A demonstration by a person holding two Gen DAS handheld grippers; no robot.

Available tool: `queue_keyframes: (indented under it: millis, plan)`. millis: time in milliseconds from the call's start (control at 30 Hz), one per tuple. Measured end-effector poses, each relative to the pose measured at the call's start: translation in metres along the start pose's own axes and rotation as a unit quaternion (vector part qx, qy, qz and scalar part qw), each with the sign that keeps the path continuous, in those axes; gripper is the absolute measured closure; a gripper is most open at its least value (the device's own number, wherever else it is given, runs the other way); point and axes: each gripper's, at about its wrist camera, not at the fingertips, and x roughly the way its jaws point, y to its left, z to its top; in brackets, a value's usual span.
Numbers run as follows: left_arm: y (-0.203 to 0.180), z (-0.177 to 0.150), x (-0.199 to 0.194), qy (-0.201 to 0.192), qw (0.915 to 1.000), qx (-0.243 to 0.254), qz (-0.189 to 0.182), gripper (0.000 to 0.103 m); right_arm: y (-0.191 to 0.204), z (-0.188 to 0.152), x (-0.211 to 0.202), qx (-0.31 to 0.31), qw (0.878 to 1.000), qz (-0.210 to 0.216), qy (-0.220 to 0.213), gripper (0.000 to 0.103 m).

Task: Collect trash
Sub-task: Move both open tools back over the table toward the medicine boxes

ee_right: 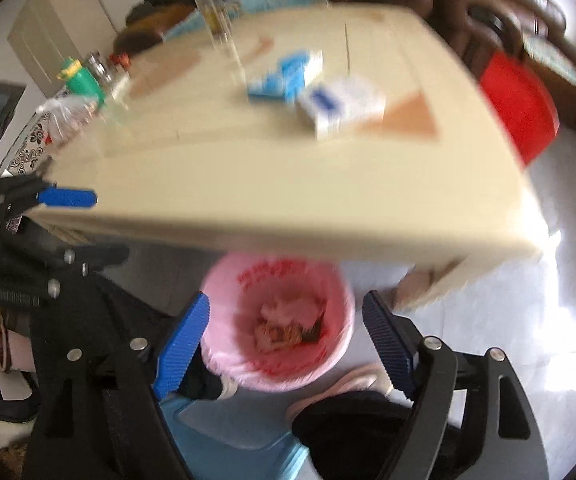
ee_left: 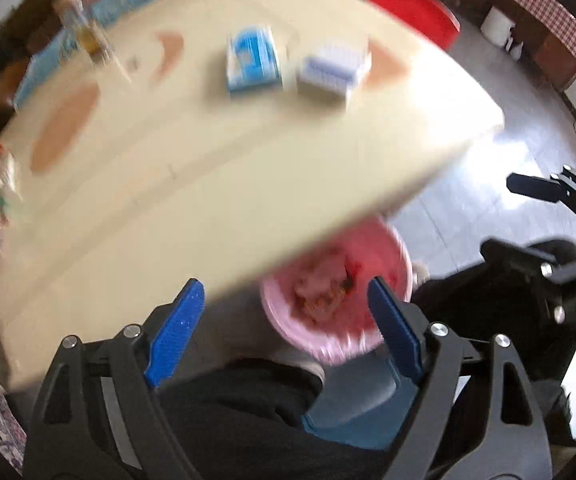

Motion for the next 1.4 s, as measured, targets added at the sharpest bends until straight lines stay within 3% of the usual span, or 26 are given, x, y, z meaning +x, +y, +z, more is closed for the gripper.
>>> queue_keyframes:
  millis: [67,233,633,933,1400]
  plan:
    - [0.001,0.02,-0.017,-0.013,0.9999,0.004,0.005,0.021,-0.001,0.016,-0.017,-0.013,1.0,-0.006,-0.02,0.017]
    - [0.007,0.079,-0.034,-0.024,0.9997,-0.003,-0.001,0.02,-0.007,0.058,-0.041,-0.032,0.998,-0.004,-0.051,0.017]
    - [0.015,0.178,0.006,0.003,1.0,0.0,-0.005,0.02,-0.039,0.133,-0.029,-0.045,0.997,-0.007,-0.06,0.017]
    - [0.029,0.212,0.069,0.045,0.999,0.002,-0.006,0.02,-0.055,0.164,0.012,-0.058,0.997,0.003,-0.047,0.013]
    - [0.039,0.241,0.141,0.086,0.9962,0.006,-0.012,0.02,-0.066,0.166,0.117,-0.079,0.995,0.025,0.046,0.013]
